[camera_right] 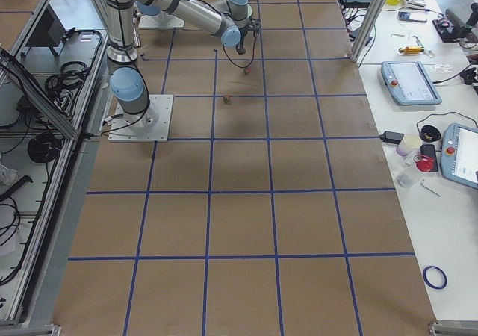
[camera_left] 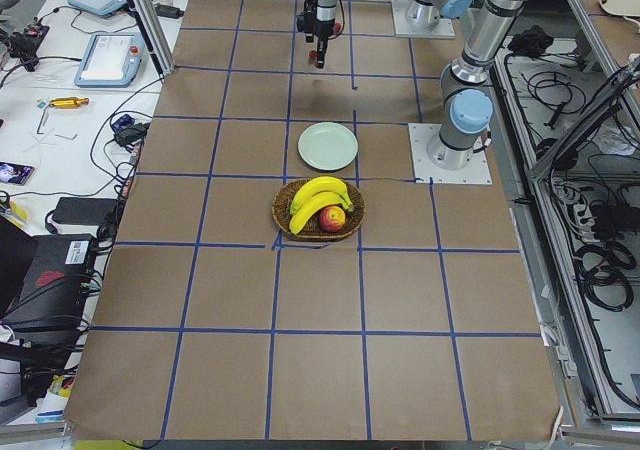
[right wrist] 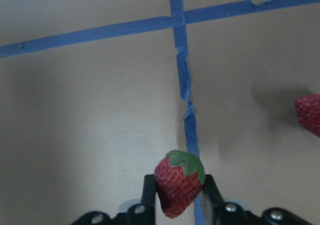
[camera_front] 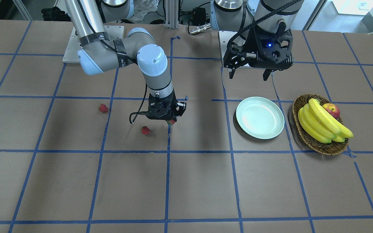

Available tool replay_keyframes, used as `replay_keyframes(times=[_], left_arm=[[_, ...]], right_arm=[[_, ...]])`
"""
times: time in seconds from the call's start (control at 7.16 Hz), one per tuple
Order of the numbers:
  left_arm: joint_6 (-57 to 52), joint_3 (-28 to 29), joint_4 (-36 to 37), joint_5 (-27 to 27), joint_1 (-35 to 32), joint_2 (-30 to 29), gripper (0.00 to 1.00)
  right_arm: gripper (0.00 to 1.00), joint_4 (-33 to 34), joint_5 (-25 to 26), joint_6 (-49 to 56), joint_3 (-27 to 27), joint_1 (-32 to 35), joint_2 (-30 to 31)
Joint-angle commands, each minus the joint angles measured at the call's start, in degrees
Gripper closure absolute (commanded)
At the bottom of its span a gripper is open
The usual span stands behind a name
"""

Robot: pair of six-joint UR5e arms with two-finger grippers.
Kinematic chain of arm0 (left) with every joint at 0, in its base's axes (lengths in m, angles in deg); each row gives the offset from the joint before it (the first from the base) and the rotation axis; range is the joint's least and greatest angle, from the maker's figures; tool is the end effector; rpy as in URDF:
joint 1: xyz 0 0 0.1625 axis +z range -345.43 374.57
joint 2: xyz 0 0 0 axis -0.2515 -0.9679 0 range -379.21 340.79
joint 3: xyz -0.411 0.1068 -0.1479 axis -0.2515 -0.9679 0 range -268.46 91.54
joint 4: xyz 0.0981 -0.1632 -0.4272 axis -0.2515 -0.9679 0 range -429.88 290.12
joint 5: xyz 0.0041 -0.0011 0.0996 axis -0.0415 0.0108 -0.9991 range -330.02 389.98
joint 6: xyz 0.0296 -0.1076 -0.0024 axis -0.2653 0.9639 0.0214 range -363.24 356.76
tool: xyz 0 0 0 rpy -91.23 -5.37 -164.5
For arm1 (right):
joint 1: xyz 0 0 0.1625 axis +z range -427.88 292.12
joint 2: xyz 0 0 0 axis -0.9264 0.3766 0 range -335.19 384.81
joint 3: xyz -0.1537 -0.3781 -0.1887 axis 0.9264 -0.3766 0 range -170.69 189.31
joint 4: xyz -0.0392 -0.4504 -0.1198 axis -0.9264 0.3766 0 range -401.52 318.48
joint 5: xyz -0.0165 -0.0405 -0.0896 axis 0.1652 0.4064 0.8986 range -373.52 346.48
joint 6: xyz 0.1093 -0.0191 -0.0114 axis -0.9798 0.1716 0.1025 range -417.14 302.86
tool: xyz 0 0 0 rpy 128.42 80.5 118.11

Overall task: Collect all strawberries into plate
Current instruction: 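Carry the strawberry toward the plate and release it mid-table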

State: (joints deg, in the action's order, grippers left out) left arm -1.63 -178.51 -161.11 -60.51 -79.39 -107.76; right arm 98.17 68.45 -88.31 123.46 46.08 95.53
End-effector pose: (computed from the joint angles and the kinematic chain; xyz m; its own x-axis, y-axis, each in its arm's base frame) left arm -0.1691 -0.5265 0.5116 -0.9991 0.0409 -0.0083 0.0409 0.9992 -0.0031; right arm 0.3736 -0.4743 0.1798 -0.9779 0.1142 -0.1752 0.1198 0.9926 -0.0213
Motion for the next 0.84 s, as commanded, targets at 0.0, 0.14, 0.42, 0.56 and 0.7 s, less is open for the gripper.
replay_keyframes(times=[0.0, 0.14, 0.42, 0.56, 0.7], left_arm=[[0.1, 0.0, 0.0, 0.0, 0.0, 0.0, 0.0], [0.1, 0.0, 0.0, 0.0, 0.0, 0.0, 0.0], [-0.2, 0.1, 0.0, 0.0, 0.0, 0.6, 0.0], [0.1, 0.0, 0.0, 0.0, 0.0, 0.5, 0.0], [0.0, 0.0, 0.0, 0.0, 0.0, 0.5, 0.0]], right_arm=[[0.9, 2.2, -0.2, -0.3, -0.2, 0.4, -2.2], [0.9, 4.1, -0.3, -0.4, -0.2, 0.6, -3.3], [0.01, 4.1, -3.2, -0.6, 0.1, 0.7, -3.2], [0.0, 4.0, -2.5, -0.1, 0.1, 0.7, -2.9], [0.0, 2.0, -1.2, 0.1, 0.4, 0.4, -0.3]])
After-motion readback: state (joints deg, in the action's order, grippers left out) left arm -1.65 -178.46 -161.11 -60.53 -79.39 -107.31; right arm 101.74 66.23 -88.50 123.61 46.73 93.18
